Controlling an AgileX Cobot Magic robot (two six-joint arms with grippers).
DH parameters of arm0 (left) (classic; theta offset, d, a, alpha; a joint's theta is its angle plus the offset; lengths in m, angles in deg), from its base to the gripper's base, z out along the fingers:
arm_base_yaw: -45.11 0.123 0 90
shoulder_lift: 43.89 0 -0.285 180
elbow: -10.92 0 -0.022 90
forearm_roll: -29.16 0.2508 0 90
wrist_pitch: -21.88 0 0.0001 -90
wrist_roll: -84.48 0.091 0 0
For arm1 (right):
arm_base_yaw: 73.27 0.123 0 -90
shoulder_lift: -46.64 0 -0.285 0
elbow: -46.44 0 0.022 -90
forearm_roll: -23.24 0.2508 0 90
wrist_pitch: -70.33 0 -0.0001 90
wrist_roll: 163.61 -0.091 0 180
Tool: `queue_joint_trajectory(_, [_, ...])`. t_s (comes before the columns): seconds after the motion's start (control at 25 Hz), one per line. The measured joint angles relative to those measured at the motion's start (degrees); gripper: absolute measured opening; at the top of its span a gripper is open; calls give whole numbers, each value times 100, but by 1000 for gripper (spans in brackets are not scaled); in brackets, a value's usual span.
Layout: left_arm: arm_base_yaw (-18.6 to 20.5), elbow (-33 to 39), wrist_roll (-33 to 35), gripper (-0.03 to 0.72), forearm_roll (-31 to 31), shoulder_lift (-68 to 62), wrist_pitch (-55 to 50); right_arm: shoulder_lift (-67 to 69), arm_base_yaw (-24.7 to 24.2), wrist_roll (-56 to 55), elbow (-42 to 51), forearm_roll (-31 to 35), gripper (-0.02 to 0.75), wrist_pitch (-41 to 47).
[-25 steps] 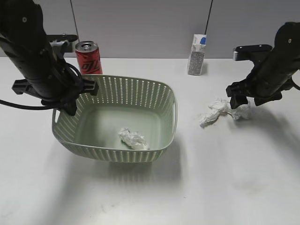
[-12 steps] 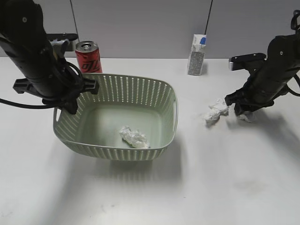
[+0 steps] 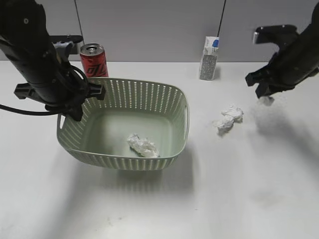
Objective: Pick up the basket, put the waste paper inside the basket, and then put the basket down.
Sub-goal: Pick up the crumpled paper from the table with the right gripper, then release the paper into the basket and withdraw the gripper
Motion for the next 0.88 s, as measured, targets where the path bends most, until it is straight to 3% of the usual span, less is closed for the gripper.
queue_joint_trajectory(0.16, [0, 0, 0, 0, 0, 0, 0, -821, 279, 2309, -5, 1571, 14, 315])
queue_joint_trajectory(0.32, [0, 0, 0, 0, 0, 0, 0, -1305, 1045, 4118, -5, 3181, 14, 487])
queue_joint_trajectory(0.48, [0, 0, 0, 0, -23, 0, 0, -1329, 2079, 4456, -5, 3562, 14, -158])
queue_joint_trajectory(0.64, [0, 0, 0, 0, -69, 0, 0, -1032, 2942, 4504, -5, 3165, 42, -914])
queue_joint_trajectory(0.72, [0, 0, 0, 0, -75, 0, 0, -832, 3201, 4509, -5, 2967, 144, -1032])
queue_joint_trajectory(0.84, [0, 0, 0, 0, -75, 0, -6, -579, 3272, 4493, 0, 2886, 481, -1094])
queue_joint_trajectory(0.88, [0, 0, 0, 0, -78, 0, -6, -560, 3279, 4486, 0, 2846, 554, -1153])
